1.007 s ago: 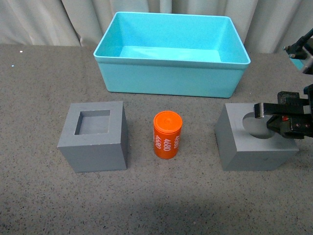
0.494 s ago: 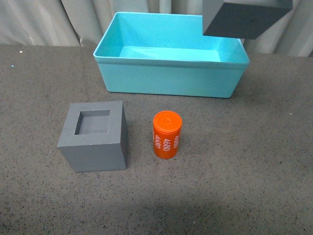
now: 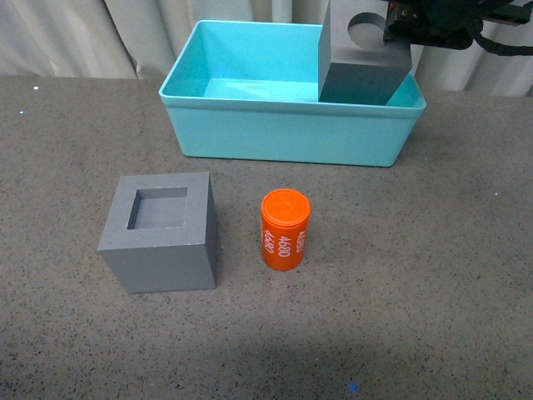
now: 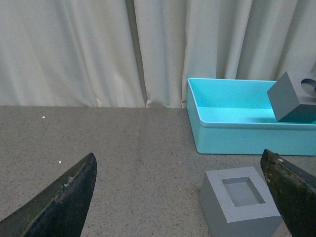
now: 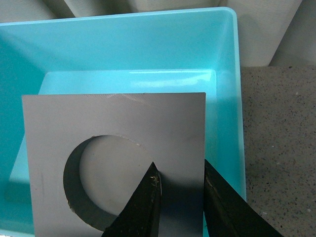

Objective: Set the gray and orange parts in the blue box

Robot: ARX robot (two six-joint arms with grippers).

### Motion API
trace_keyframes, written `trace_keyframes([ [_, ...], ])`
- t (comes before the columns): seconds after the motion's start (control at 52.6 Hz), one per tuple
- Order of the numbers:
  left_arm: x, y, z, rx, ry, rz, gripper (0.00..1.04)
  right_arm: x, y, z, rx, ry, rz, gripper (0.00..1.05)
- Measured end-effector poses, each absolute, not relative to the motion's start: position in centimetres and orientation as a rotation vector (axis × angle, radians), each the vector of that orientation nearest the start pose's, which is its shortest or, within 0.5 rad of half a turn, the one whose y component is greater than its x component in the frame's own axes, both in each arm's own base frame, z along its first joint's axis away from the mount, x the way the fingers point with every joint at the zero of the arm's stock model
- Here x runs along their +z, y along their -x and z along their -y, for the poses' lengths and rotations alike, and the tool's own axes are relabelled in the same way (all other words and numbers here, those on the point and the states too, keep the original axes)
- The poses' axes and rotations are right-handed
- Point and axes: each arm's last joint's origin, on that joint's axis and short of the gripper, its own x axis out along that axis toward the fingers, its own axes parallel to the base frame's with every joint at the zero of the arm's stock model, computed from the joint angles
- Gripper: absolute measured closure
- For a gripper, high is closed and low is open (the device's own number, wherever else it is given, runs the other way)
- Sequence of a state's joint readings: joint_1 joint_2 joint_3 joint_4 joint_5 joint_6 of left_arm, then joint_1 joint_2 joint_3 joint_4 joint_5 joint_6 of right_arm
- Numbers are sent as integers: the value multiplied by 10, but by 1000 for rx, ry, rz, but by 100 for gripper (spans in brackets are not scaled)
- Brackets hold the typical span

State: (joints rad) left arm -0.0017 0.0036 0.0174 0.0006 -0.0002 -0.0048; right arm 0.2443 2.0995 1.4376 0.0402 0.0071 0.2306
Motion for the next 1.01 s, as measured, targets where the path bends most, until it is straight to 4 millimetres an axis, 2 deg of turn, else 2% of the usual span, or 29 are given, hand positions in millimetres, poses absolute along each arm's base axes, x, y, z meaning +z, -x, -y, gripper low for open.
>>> trace_keyframes([
  [0.399, 169, -97, 0, -2, 4, 14, 7, 137, -472, -112, 98, -141, -743, 87],
  [0.798, 169, -97, 0, -2, 4, 14, 7, 137, -483, -109, 80, -136, -776, 87],
  [0.931, 169, -97, 0, -2, 5, 14, 7, 139, -482, -110, 92, -144, -763, 61],
  [1.007, 169, -97, 0, -2, 5, 14, 7, 141, -478, -109, 99, -146, -743, 50],
])
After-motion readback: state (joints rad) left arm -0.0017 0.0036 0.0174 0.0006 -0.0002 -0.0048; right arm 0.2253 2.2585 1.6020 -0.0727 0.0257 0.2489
